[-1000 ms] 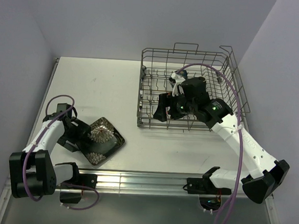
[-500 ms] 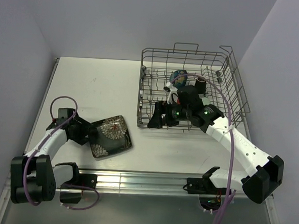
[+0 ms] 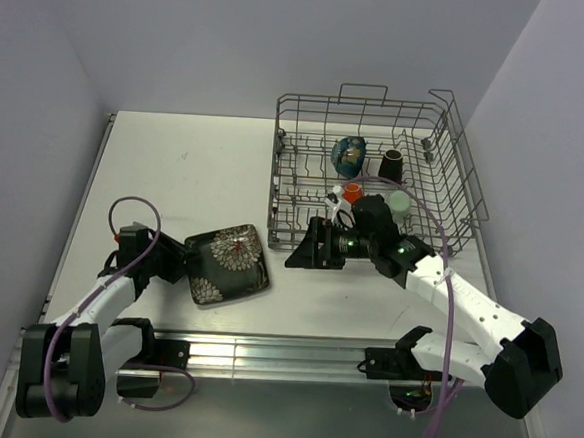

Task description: Load the mixed dishes into the dish rack

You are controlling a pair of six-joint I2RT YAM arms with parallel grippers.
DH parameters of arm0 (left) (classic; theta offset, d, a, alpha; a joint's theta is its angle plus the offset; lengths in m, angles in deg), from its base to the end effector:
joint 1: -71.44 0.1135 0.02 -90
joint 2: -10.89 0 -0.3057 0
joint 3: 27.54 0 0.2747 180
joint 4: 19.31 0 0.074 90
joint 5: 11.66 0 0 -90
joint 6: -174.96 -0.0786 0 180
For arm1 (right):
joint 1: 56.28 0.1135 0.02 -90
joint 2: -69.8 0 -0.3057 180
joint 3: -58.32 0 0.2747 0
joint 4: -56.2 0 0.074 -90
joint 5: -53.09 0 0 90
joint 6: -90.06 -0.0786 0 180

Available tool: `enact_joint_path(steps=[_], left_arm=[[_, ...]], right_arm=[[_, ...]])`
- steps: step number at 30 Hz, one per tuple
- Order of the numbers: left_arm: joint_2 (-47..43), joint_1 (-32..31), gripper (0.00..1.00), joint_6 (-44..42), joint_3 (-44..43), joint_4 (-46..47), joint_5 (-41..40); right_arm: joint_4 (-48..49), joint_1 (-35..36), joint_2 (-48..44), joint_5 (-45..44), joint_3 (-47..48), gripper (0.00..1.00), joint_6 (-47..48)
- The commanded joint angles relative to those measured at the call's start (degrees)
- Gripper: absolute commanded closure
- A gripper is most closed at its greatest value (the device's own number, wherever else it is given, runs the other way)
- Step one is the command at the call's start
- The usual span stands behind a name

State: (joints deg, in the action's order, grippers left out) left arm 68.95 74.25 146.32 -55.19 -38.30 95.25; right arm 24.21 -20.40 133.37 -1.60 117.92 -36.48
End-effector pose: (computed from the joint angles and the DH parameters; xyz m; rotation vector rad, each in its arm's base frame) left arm 0.1932 -0.0134 0.1206 -1.2356 2.2348 -0.7918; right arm 0.1920 0.1949 0.2871 -0.3735 2.3884 1.3316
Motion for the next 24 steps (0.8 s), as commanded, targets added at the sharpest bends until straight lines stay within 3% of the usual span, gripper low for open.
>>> enact_joint_path(steps=[1,5,10,12,15,18,24], left_arm=[[1.26,-0.44,0.45,0.07,4.12,1.51,-1.45],[2.49,-1.31,0.48,-0.8,6.93,5.65,0.4],[2.93,-2.28,0.6,1.21,13.86,15.14,5.05],[2.93,-2.28,0.6,1.13,14.76,18.32,5.5],[2.93,-2.37,0.66,1.39,14.33,17.8,4.81],[5.3,-4.56,0.98,1.83,12.66,15.96,4.71],[5.23,-5.18,1.0,1.83,10.9,8.06,6.73]], right_arm=[[10.22,0.24,-5.02,-0.31,-6.87,0.18,-11.23],[21.45,0.24,-10.21,-2.26,-16.56,0.19,-23.48],[16.77,0.24,-15.05,-6.03,-18.85,0.2,-26.92],[15.69,-0.19,-16.02,-7.36,-19.82,0.2,-28.06],[15.77,-0.28,-15.67,-7.1,-21.49,0.2,-30.6],[16.83,-0.28,-16.02,-6.57,-22.63,0.2,-32.19],[10.16,-0.28,-13.84,-7.54,-16.24,0.2,-26.94]])
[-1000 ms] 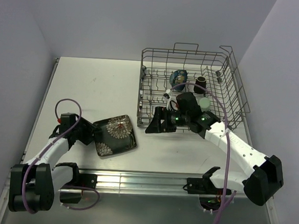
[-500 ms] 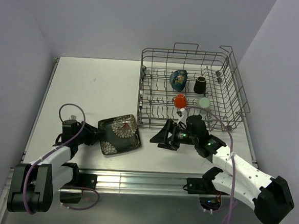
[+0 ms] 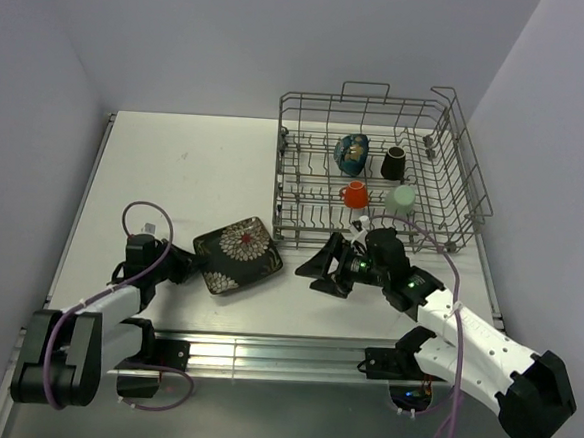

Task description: Load the mixed dishes into the dish rack

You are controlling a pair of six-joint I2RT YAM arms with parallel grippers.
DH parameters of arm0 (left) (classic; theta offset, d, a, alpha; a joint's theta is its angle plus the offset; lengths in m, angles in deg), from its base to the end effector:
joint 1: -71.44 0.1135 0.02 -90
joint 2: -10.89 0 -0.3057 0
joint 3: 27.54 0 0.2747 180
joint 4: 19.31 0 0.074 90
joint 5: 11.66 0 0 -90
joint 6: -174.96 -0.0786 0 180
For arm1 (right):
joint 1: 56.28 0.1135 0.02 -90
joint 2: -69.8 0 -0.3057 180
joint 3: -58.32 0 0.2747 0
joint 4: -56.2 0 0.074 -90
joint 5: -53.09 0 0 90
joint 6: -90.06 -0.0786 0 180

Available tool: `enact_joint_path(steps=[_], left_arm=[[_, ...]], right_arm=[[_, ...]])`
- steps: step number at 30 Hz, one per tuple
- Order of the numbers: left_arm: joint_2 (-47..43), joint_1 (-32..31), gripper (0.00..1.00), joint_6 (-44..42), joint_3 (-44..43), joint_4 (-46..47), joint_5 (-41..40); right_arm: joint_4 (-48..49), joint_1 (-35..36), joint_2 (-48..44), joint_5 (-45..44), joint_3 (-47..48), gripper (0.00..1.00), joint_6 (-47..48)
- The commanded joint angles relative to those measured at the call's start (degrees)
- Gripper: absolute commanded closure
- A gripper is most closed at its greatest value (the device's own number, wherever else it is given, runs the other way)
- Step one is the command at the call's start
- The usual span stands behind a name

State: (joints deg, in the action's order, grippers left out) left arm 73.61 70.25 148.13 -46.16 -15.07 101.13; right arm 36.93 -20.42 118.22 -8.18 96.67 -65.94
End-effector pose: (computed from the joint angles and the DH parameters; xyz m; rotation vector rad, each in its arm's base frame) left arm 0.1889 -0.0344 0.1002 -1.0460 2.1828 -1.0114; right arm 0.1498 0.1549 0.2241 0.2782 2.4239 1.4855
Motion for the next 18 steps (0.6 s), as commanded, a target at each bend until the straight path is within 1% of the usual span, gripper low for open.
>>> enact_joint_path(steps=[1,3,4,6,8,9,10,12,13,14,16,17,18], left_arm=[[-3.87,-1.18,1.0,0.45,1.26,-20.5,0.94],[-10.3,-1.53,1.0,1.42,0.55,-25.89,0.07],[-15.9,-4.23,1.0,4.21,0.2,-28.96,-0.37],[-16.14,-6.53,1.0,5.37,-1.99,-34.76,-2.64],[-18.41,-7.16,1.0,4.24,-5.06,-40.04,-3.01],[-19.55,-7.25,1.0,3.54,-6.47,-42.68,-4.84],[-20.78,-7.59,1.0,3.27,-9.09,-46.88,-5.29],[-20.53,-7.77,1.0,1.7,-11.74,-50.33,-5.3],[-20.36,-7.95,1.0,0.9,-14.8,-52.44,-6.77],[-20.27,-7.95,1.0,-0.06,-16.22,-55.76,-7.75],[-20.44,-8.04,1.0,-1.91,-19.03,-57.81,-8.37],[-20.62,-8.04,1.0,-2.18,-20.09,-59.12,-8.2],[-20.62,-8.04,1.0,-2.18,-20.1,-59.57,-8.2]], right_arm=[[-4.75,-0.26,1.84,-0.87,6.16,0.2,3.5],[-6.87,-0.17,2.81,-1.04,8.88,0.2,6.13],[-8.1,-0.26,2.9,-1.48,9.33,0.2,6.75],[-8.81,-0.26,3.08,-2.19,9.77,0.18,7.2],[-6.89,-0.26,3.69,-1.75,9.16,0.16,6.41],[-5.23,-0.17,3.78,-1.66,7.33,0.16,3.45],[-0.69,0.09,3.78,-1.57,5.92,0.16,-1.11],[4.09,0.44,4.13,-1.75,2.24,0.16,-5.09],[4.98,0.7,4.57,-2.27,1.78,0.16,-6.41],[5.07,1.4,5.53,-2.97,1.25,0.16,-7.82],[3.77,2.89,6.07,-4.2,1.68,0.16,-7.83],[2.71,4.73,6.16,-6.04,2.38,0.17,-7.48],[1.92,5.45,6.24,-6.23,2.21,0.16,-7.74]])
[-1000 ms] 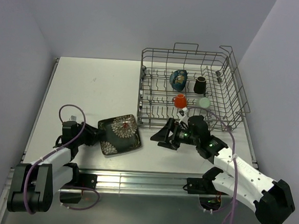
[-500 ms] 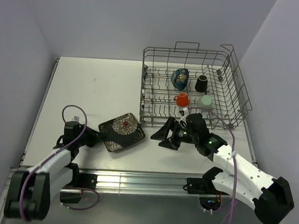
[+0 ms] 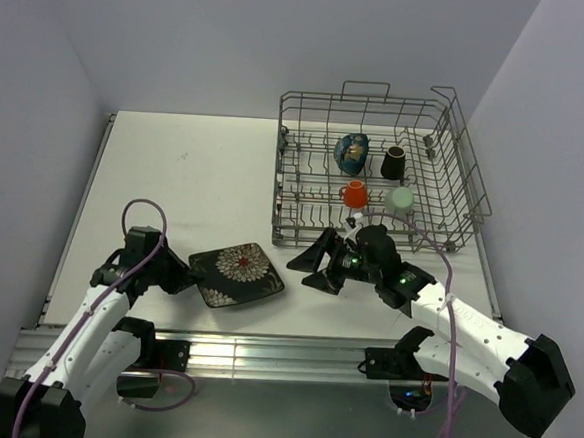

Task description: Load the mixed dishes into the dish rack

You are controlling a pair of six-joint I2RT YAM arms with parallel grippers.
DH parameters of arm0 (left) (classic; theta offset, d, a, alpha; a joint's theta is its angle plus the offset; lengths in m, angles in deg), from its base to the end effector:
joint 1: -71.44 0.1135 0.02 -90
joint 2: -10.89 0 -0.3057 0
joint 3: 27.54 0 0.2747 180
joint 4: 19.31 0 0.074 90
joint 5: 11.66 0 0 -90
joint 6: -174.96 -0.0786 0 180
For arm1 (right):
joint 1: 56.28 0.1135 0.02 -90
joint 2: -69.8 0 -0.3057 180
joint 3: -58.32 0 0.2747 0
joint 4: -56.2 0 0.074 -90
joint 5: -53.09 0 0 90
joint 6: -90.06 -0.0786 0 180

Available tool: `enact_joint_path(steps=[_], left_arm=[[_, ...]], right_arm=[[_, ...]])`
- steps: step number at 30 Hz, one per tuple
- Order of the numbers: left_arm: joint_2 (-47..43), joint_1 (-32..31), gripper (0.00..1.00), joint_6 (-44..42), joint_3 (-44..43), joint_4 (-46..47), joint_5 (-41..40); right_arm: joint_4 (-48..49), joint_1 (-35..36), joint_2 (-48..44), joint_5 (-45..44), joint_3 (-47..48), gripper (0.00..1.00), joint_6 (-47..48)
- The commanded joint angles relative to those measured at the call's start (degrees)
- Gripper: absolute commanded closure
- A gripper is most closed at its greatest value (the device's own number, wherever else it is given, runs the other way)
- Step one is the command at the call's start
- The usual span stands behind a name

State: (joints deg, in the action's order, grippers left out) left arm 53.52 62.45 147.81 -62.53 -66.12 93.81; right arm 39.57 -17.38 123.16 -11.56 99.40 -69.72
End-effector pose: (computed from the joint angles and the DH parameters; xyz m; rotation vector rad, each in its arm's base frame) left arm 0.1492 -0.0448 0.1622 -1.1103 2.4435 -0.7992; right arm 0.1601 0.1725 0.2303 0.3366 2.4319 1.4859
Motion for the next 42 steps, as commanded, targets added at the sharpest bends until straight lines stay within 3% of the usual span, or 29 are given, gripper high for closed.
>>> enact_joint_path(steps=[1,6,11,14,23,27,33,37,42], left_arm=[[-1.14,-0.23,1.0,-1.94,-3.99,-8.61,-0.79],[-2.02,-0.85,1.0,-1.07,-2.33,-8.08,0.88],[-2.11,-1.64,1.0,-0.89,-2.85,-8.61,0.8],[-2.64,-1.82,1.0,-0.27,-2.59,-8.52,1.5],[-5.54,-1.82,1.0,1.92,-1.8,-9.13,3.34],[-6.07,-1.82,1.0,2.36,-2.68,-9.92,3.87],[-8.0,-1.82,1.0,3.51,-4.96,-12.82,4.84],[-9.41,-1.82,1.0,3.86,-4.96,-14.93,5.89],[-11.87,-1.82,1.0,3.77,-4.88,-18.01,5.98]], right_arm=[[-0.74,2.85,1.48,-2.58,-0.95,0.17,-4.75],[8.13,7.67,1.56,-1.53,-6.49,0.17,-14.76],[4.98,13.74,3.5,-2.49,-4.22,0.18,-20.38],[8.4,15.33,3.68,-3.98,-5.35,0.18,-23.37],[25.44,23.06,17.1,-10.39,-6.76,0.18,-37.35],[40.52,26.32,25.55,-13.56,-8.69,0.18,-44.55],[55.83,28.95,34.61,-21.2,-11.59,0.21,-51.59],[62.97,30.36,39.08,-28.13,-12.3,0.24,-55.8],[67.29,30.89,42.34,-30.71,-11.16,0.3,-58.19]])
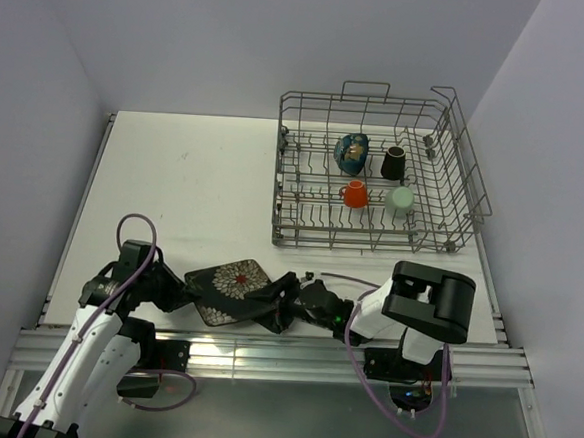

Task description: Load the mixed dishes into the dish rack

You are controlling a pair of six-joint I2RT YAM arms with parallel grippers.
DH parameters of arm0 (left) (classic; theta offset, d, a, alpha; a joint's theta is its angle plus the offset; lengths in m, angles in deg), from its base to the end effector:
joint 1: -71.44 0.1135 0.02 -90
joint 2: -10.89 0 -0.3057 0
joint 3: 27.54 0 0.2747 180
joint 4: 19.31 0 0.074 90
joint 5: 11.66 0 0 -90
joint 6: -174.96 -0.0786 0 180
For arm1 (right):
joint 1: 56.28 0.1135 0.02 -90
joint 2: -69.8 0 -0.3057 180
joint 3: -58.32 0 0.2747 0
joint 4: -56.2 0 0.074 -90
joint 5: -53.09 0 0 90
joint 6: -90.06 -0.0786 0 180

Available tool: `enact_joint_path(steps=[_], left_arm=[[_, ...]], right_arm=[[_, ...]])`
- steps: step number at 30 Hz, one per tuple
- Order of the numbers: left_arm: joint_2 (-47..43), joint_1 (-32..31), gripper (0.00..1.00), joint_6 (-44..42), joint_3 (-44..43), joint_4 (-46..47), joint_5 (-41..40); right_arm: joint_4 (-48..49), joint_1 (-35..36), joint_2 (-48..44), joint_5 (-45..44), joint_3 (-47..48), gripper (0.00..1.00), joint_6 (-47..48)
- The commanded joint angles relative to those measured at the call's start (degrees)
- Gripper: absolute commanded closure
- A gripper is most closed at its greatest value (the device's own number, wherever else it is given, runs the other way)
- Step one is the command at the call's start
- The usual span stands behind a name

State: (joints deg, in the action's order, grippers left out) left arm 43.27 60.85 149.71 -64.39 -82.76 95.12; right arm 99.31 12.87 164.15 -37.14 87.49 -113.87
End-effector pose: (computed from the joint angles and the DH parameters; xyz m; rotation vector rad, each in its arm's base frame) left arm 0.1065 -0.0430 0.1707 -1.1643 2.5271 -0.7960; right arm 0.1070 0.2802 0.1117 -0.9874 -2.3875 -1.7399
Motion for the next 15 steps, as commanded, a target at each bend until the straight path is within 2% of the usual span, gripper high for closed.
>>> enact_joint_path(steps=[1,2,4,5,7,8,13,14,15], left_arm=[[-1.88,-0.22,1.0,1.87,-2.93,-1.73,4.93],[-2.32,-0.22,1.0,2.04,-2.49,-1.73,5.02],[-2.67,-0.22,1.0,2.22,-2.32,-1.82,5.55],[-2.85,-0.22,1.0,2.31,-2.23,-1.82,5.72],[-2.85,-0.22,1.0,2.31,-2.4,-1.82,6.25],[-2.76,-0.22,1.0,2.22,-2.66,-1.82,6.43],[-2.23,-0.22,0.99,1.78,-3.72,-2.43,8.53],[-1.97,-0.22,0.82,1.78,-4.07,-2.61,8.97],[-1.88,-0.22,0.71,1.61,-4.51,-3.04,9.41]], right_arm=[[7.99,0.73,1.8,-5.04,1.45,0.32,-14.3],[8.69,0.73,2.33,-4.7,1.81,0.35,-14.13],[9.05,0.9,3.04,-4.52,2.51,0.49,-13.69],[9.14,1.08,3.04,-4.69,2.25,0.66,-13.69],[9.05,1.34,2.6,-4.78,1.64,0.91,-14.48],[8.27,1.34,2.42,-3.91,1.64,1.0,-14.74],[3.96,1.34,-1.87,-1.44,1.2,1.0,-12.55],[0.39,1.43,-3.36,-1.18,1.02,1.0,-12.02],[-1.56,1.34,-6.16,-0.48,0.67,1.0,-11.15]])
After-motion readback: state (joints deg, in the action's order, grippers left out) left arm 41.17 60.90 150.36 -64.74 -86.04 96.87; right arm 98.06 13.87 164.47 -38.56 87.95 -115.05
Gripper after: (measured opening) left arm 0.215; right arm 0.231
